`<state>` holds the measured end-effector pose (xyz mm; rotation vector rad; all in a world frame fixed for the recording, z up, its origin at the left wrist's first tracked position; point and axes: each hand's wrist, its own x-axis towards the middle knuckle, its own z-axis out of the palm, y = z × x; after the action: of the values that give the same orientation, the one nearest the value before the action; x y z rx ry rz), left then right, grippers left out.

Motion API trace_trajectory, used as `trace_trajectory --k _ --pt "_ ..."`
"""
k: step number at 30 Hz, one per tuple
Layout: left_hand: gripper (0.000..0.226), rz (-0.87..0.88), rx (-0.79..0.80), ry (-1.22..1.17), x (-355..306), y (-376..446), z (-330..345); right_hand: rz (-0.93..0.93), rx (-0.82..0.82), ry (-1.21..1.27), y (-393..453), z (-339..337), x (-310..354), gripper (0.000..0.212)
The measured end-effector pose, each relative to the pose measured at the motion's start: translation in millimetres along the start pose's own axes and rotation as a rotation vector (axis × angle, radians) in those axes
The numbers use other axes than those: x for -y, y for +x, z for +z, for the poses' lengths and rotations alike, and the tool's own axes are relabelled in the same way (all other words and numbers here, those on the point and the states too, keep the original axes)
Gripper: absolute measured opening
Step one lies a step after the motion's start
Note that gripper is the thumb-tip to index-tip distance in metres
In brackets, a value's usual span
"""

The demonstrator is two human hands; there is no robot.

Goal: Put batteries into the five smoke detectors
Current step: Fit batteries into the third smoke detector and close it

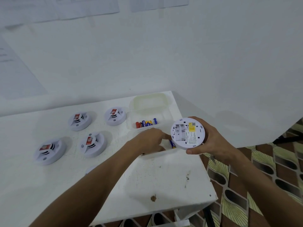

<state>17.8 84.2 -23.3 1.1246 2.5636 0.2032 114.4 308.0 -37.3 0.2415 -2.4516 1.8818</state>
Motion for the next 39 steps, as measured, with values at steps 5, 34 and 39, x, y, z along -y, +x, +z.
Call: trace_trajectory --k 5,34,39 --pt "0.041 0.003 0.032 -0.051 -9 8 -4 -0.003 -0.017 -0.012 1 -4 1 0.09" --pt "0.033 -0.043 -0.436 -0.699 -23 -44 -61 -0.091 0.044 -0.01 21 7 15 0.089" --pt "0.019 -0.022 -0.575 -0.693 -25 -47 -54 -0.113 0.051 0.011 26 13 17 0.088"
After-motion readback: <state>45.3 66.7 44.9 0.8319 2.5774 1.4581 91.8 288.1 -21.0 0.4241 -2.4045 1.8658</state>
